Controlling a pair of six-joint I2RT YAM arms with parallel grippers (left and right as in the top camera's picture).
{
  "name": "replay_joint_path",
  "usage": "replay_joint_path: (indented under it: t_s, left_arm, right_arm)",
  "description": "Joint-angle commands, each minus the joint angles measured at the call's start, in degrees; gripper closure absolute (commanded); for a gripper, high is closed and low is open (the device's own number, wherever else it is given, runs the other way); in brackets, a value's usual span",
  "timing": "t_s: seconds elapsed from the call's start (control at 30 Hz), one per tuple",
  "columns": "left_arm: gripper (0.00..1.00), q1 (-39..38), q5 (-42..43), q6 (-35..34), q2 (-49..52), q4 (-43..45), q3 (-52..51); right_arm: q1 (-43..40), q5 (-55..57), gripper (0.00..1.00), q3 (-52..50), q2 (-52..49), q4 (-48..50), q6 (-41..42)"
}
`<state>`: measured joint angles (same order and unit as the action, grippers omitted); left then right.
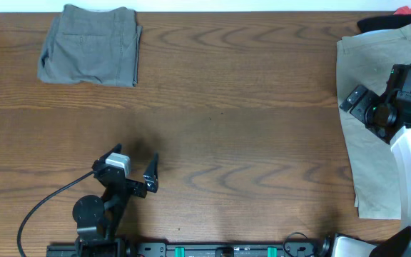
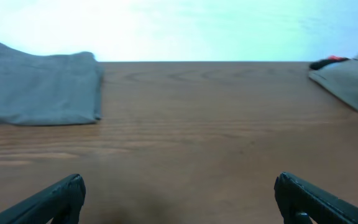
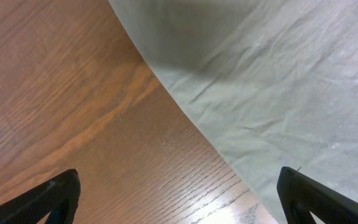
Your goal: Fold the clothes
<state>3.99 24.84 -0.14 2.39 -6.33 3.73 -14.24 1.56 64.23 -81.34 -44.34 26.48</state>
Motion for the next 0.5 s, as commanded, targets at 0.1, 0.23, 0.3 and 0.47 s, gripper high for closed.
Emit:
replay_joint_path:
  t_s: [0.1,0.23,0.3,0.47]
  left_arm:
    - [0.02,-0.2,-7.7,-0.8,-2.3,3.5,-3.2]
    - [0.02,-0.2,-13.1,-6.3,-2.3,3.8,-3.5]
    - [0.02,-0.2,-16.3,-10.2,-2.3,3.6,-3.5]
    - [0.02,-0.2,-21.3,-10.6,-2.3,2.8,-3.5]
  right_arm:
    - [-0.4,0.8,0.01,0.6,0.7,-0.1,-0.4]
    - [-0.4,0.8,0.01,0.6,0.7,-0.1,-0.4]
    - [-0.4,0.8,0.01,0.6,0.7,-0.1,-0.4]
    - [-0.4,0.8,0.01,0.6,0.7,-0.1,-0.4]
